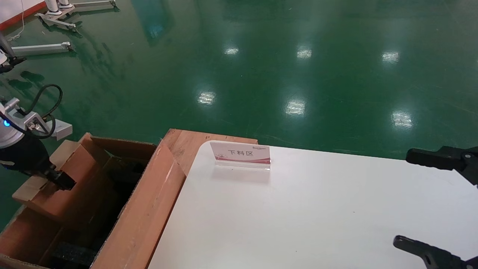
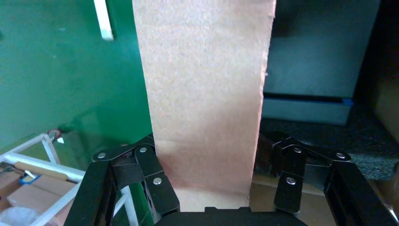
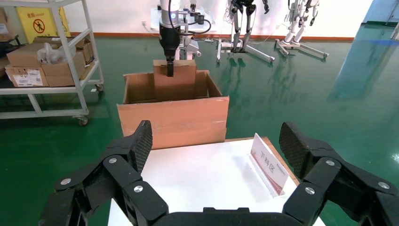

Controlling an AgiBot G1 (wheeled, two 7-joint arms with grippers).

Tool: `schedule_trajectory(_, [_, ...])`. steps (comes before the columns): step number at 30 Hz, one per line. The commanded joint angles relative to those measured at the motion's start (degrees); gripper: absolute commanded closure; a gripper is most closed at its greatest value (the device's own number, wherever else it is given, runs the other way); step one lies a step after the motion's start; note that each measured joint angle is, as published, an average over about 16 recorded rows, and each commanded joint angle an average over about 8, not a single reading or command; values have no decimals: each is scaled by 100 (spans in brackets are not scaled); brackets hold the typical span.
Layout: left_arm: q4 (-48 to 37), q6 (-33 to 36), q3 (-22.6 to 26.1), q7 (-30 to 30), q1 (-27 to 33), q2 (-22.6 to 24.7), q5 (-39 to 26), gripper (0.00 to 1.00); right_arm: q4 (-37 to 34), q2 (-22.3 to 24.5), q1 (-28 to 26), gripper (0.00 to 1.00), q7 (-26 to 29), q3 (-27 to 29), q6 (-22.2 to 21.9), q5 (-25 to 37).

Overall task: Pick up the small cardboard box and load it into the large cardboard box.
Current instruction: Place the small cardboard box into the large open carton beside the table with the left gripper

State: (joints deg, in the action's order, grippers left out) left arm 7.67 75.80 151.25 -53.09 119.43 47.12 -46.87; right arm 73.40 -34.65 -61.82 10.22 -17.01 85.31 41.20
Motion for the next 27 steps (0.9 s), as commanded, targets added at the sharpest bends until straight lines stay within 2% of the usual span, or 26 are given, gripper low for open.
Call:
schedule_trajectory(1, [-60,-1,-7,1,-86,-2,15,100,0,0,0,0,0,-1,0,0])
schedule_trajectory(11, [-305,-63,-65,40,-455,-47,109,100,0,1,-1,0,-2,-4,-2,-3])
schedule_trajectory(12, [-323,-54,-70,52,-477,-49,118,96,0,2,-1,0,-2,-4,-2,-3])
schedule_trajectory(19, [-395,-6,-101,140,-563,-53,163,9,-1,2,0,0,-3,-5,-3,-5])
schedule_trajectory(20, [-400,-7,-104,145,-569,-53,167,0,-1,2,0,0,-3,-5,-3,-5])
schedule_trajectory(27, [-409,-7,-106,147,-573,-55,173,0,-2,3,0,0,-4,-5,-4,-6])
